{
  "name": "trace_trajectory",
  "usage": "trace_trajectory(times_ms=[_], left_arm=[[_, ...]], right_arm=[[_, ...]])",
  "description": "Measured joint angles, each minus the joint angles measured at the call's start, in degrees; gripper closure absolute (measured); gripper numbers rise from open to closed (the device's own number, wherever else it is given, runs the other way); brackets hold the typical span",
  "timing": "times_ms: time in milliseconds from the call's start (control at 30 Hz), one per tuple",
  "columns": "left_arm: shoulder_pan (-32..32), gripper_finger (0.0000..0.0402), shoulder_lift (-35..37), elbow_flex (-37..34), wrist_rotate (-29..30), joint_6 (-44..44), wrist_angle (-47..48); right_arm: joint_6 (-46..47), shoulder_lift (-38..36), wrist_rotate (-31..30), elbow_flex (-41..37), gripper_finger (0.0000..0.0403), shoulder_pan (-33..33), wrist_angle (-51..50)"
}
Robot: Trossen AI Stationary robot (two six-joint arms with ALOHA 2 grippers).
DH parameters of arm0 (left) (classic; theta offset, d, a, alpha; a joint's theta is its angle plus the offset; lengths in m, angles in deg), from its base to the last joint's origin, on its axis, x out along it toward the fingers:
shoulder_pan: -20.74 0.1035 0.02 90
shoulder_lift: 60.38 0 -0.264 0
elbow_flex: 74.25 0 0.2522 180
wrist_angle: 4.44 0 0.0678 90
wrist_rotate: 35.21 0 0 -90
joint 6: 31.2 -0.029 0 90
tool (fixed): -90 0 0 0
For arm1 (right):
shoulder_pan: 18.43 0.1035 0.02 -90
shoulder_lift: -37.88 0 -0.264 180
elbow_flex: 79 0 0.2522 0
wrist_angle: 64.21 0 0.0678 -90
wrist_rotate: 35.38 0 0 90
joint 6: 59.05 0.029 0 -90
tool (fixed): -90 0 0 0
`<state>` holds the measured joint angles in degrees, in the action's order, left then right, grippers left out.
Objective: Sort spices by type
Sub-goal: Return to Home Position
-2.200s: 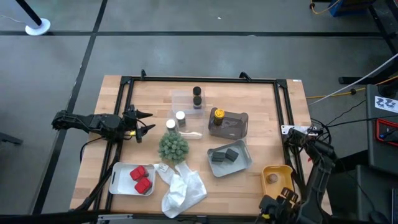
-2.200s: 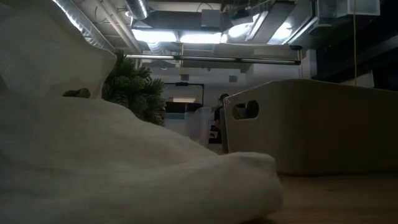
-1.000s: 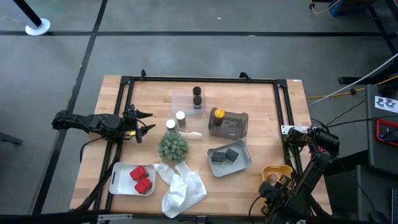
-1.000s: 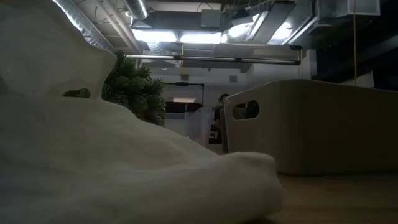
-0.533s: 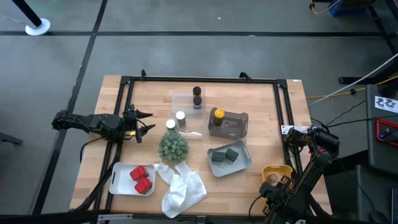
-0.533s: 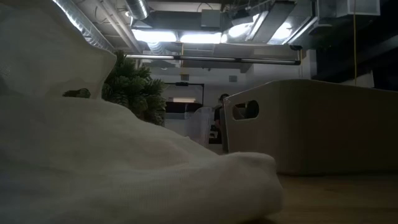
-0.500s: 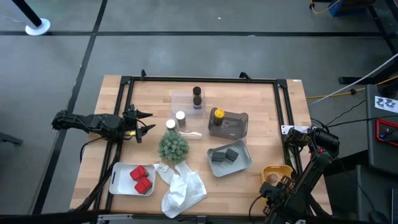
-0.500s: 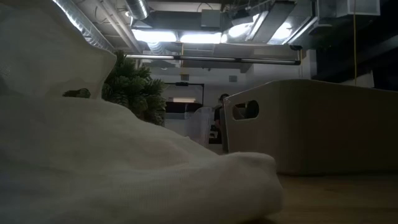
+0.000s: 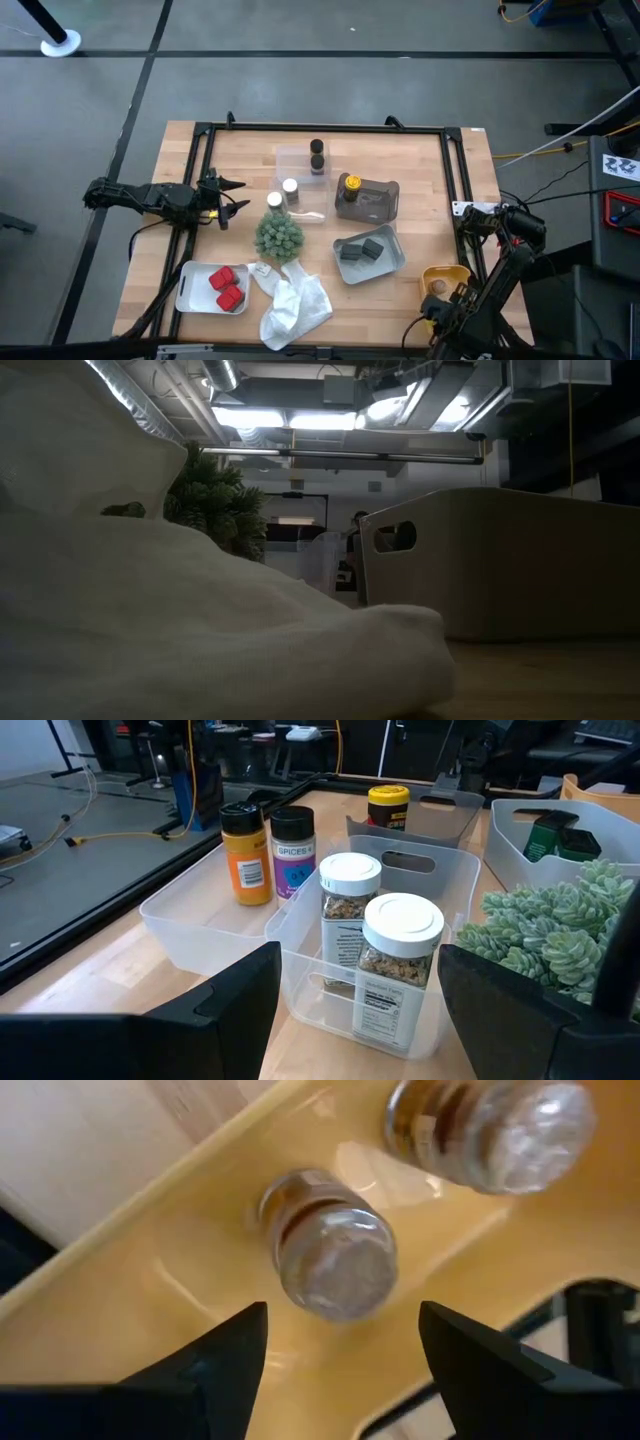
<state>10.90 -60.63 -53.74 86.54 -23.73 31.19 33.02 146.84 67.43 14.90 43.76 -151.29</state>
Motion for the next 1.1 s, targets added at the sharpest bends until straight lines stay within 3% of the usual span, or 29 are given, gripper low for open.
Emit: trace_trajectory(times_ms=[300, 600, 800, 1000, 1100], left_arm=[[0.0, 0.0149, 0.0, 0.0, 0.0, 0.0, 0.0], [0.0, 0.0149, 0.0, 0.0, 0.0, 0.0, 0.0], [0.1, 0.0149, 0.0, 0.0, 0.0, -1.7, 0.0], [0.1, 0.0149, 0.0, 0.0, 0.0, -1.9, 0.0], [0.1, 0.0149, 0.0, 0.0, 0.0, -1.1, 0.0]], right_arm=[[-0.3, -0.1, -6.5, 13.5, 0.0143, 0.0, -17.4], [-4.7, -2.6, -18.1, 29.1, 0.0143, -3.1, -16.7], [-19.8, -5.1, -24.6, 38.7, 0.0143, -8.2, -16.7], [-48.4, -7.0, -45.9, 47.3, 0.0143, -12.8, -16.7], [-57.7, -9.1, -49.2, 50.6, 0.0143, -15.6, -16.7]])
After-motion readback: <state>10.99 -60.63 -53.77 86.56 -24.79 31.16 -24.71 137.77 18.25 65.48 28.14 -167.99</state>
